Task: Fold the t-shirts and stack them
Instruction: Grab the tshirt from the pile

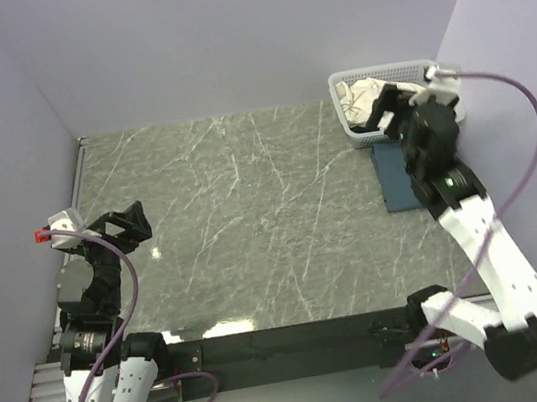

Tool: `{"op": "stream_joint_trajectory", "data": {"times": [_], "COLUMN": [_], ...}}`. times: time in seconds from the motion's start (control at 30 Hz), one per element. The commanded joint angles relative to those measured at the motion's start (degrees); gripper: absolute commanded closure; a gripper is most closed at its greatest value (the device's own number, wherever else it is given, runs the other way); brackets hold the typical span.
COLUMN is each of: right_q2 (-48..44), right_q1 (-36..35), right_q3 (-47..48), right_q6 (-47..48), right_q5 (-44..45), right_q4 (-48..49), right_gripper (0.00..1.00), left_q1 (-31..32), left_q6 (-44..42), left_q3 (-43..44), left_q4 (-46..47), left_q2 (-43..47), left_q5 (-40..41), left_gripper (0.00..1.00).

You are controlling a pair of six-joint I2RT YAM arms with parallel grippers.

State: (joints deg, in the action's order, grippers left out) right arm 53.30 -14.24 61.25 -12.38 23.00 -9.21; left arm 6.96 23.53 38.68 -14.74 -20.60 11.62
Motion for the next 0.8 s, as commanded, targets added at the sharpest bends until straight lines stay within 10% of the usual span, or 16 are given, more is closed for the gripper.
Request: {"op": "stream_joint_trajectory", "data": {"times": [0.0, 0.77], "right_q2": [9.33, 59.1], "right_q1": [3.85, 21.36], "right_q3": [6.67, 35.15], "right_q6": [-2.73, -19.0], "right_q5": [-0.15, -19.57], "right_q4": [-3.53, -0.55], "right_gripper": [0.02, 0.13], "left_q1": [0.6, 0.86], "left_q6": [1.17, 3.89], "left_q3": [-0.79, -1.41], "left_q4": [0.59, -4.33], "left_q2": [1.35, -0.93], "left_q5": [-0.9, -1.16], "left_gripper": [0.01, 0.01]}}
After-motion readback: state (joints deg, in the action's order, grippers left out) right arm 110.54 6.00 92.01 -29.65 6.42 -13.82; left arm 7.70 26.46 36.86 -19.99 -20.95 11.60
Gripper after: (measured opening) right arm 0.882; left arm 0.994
